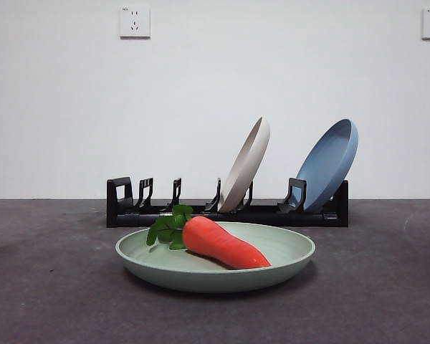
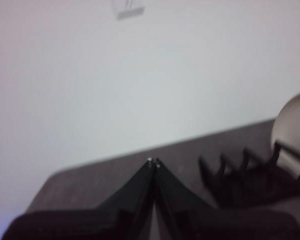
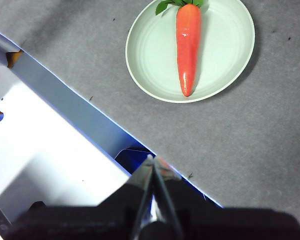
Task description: Take the green plate from the plate rack,put the plate on the table,take the carrot from the table,put the carrot in the plate
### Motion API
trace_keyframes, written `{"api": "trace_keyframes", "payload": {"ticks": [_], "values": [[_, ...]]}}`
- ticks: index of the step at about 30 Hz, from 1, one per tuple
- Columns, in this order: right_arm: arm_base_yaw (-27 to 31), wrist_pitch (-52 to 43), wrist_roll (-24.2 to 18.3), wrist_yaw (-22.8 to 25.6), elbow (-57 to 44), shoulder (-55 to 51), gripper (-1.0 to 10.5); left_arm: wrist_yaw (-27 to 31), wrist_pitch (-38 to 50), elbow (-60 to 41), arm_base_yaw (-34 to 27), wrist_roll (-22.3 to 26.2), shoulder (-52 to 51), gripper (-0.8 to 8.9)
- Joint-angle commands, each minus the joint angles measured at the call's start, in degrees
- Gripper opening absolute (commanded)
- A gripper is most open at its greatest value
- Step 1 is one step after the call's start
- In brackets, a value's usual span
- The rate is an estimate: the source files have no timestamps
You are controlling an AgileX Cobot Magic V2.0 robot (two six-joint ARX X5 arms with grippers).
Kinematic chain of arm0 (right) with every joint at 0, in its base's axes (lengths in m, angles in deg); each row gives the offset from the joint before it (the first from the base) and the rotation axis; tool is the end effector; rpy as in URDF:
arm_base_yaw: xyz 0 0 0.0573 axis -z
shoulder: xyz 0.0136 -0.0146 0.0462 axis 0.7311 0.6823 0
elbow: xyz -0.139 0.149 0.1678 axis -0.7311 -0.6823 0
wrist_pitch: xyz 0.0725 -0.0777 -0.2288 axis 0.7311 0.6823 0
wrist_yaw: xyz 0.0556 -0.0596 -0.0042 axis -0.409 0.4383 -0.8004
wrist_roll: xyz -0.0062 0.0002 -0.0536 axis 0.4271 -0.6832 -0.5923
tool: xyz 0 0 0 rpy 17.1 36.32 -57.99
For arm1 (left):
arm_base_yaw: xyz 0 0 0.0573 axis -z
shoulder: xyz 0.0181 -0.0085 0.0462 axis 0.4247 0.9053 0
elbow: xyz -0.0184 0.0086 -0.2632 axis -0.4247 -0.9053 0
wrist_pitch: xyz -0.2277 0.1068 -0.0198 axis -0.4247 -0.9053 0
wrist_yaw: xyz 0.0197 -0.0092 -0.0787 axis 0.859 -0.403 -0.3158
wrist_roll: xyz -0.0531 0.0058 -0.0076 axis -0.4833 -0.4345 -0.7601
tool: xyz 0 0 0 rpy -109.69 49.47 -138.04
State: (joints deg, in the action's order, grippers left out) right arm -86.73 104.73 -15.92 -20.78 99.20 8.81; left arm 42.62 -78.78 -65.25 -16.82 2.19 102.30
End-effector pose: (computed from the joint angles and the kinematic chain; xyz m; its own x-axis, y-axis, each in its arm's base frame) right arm 0.0981 0.0894 0.3335 0.3395 0.5512 -0.7622 -0.6378 0.7305 0.2441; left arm 0.1040 -0.0122 0.2618 0.9949 -0.0424 0.0913 0.0243 0.9814 0.1906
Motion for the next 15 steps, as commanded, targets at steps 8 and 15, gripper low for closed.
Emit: {"api": "trace_keyframes", "payload": {"ticks": [8, 15], "values": [[-0.1, -0.2, 0.3, 0.1, -0.4, -0.1, 0.0, -0.1, 0.0, -15.5, -4.8, -7.6, -9.2, -0.03], [-0.1, -0.2, 0.3, 0.1, -0.4, -0.1, 0.0, -0.2, -7.1, -18.8, -5.0, -11.6, -12.8, -0.03]]}}
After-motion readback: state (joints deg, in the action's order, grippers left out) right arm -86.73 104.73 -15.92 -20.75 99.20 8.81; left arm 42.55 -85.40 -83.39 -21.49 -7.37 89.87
